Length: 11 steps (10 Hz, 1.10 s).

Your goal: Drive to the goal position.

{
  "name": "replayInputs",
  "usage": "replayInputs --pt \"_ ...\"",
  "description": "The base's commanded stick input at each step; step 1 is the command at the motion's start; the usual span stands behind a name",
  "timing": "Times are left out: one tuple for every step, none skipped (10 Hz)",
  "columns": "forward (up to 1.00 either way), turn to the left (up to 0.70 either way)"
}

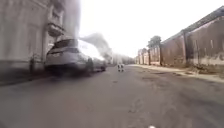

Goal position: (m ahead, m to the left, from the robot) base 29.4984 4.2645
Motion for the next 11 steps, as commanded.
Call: replayInputs --pt "1.0 0.0" --pt "1.0 0.0" --pt "1.0 0.0" --pt "1.0 0.0" --pt "1.0 -0.17" --pt "1.0 -0.27" --pt "1.0 -0.25" --pt "1.0 -0.07" --pt "1.0 0.0" --pt "1.0 0.0" --pt "1.0 0.0"
